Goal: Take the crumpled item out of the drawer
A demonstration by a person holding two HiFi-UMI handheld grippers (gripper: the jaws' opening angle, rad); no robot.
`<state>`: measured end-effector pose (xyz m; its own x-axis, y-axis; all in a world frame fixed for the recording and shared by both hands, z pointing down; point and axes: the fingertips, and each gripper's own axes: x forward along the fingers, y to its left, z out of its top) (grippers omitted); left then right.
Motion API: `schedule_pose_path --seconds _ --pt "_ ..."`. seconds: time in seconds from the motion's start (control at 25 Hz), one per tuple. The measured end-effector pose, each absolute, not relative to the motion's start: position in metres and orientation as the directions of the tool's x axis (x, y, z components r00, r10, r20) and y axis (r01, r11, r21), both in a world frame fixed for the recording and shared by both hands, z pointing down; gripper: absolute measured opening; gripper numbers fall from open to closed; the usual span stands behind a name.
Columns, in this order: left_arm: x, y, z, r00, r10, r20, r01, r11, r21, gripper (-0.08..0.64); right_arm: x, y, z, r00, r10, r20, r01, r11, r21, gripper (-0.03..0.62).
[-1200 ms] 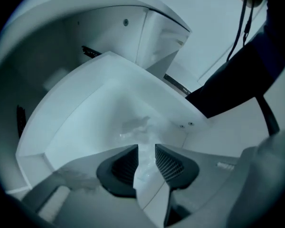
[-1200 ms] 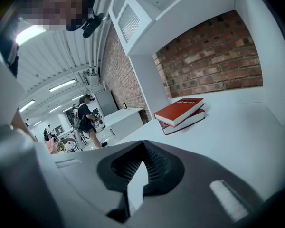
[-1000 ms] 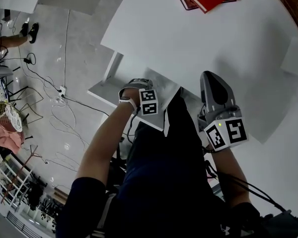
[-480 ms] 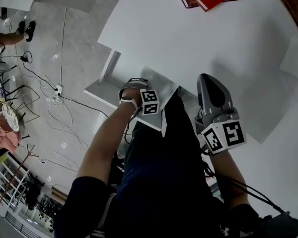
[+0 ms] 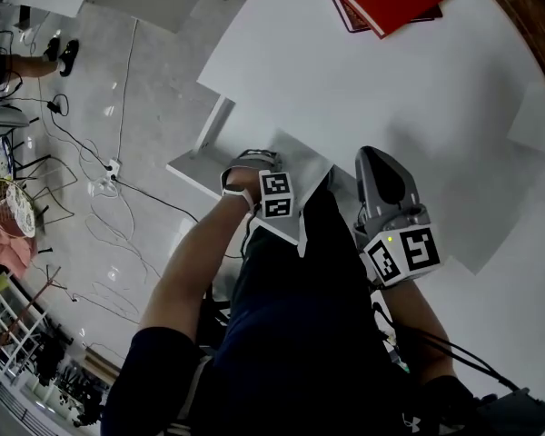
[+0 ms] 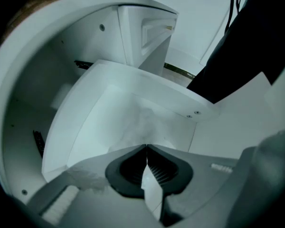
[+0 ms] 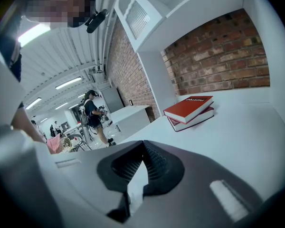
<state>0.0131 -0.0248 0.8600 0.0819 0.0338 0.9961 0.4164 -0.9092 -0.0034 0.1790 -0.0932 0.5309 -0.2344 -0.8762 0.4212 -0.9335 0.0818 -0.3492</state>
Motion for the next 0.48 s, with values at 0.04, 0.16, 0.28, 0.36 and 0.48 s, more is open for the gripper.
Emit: schedule_pose_path --seconds 0.04,0.16,0.28,0.36,0.48 --pt "0.014 -0.029 0.854 0.097 0.025 0.995 0.397 -0.918 -0.015 0.006 0.177 -0.094 0.528 -0.241 -0.877 0.415 -0.933 0.092 -0.347 0.003" --pt "0.017 -0.04 0.834 0.148 0.01 0.989 0.317 -0.948 -0.038 0.006 0.173 -0.097 0.519 -0.257 -0.881 0.398 -0.933 0.119 -0.34 0.003" --pt "0.014 -0.046 0.81 0.197 0.012 0.98 0.236 -0.971 -0.035 0.005 0.168 -0.098 0.506 -0.266 -0.885 0.382 -0.934 0.139 -0.329 0.003" --pt "0.008 -0.051 0.793 0.225 0.001 0.974 0.187 -0.981 -0.043 0.005 0.164 -0.098 0.498 -0.271 -0.888 0.37 -0.935 0.152 -0.321 0.003" --pt "0.003 -0.063 0.763 0.277 -0.046 0.96 0.113 -0.99 -0.08 0.005 0.16 -0.098 0.487 -0.282 -0.894 0.348 -0.935 0.175 -0.309 0.003"
